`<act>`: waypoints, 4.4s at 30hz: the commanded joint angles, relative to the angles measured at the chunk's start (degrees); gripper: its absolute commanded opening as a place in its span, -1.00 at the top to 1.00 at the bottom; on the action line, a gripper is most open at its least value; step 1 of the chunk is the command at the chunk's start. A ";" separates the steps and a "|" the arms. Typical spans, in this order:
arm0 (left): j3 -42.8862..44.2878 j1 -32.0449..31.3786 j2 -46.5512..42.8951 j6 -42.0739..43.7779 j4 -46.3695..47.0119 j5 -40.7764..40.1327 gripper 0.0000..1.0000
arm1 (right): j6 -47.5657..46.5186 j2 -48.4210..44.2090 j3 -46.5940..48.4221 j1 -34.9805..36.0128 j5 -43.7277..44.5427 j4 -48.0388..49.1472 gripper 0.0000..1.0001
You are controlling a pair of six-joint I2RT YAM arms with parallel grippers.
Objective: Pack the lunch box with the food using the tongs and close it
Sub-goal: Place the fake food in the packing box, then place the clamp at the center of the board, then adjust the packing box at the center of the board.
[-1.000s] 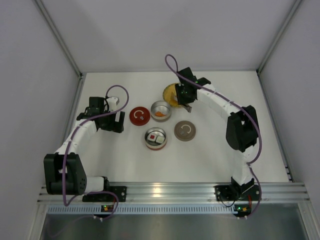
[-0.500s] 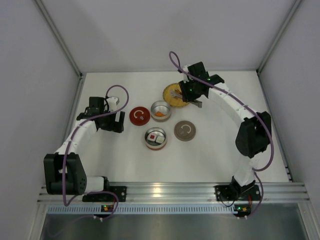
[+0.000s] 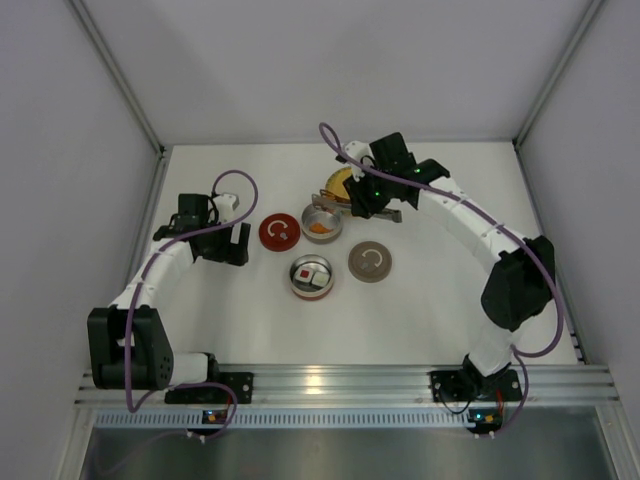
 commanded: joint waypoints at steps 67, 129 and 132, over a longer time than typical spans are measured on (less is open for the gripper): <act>2.25 0.25 -3.74 -0.99 0.04 2.67 -0.96 | 0.39 -8.50 -14.14 -37.29 0.20 6.75 0.19; 20.43 -28.22 8.82 12.11 -2.16 18.23 -0.56 | 2.14 -3.31 -22.06 -19.72 -25.63 4.47 -0.15; 24.04 -32.53 14.79 9.13 -2.86 13.75 -0.41 | 3.28 -3.65 -23.81 -19.28 -27.57 6.57 -0.08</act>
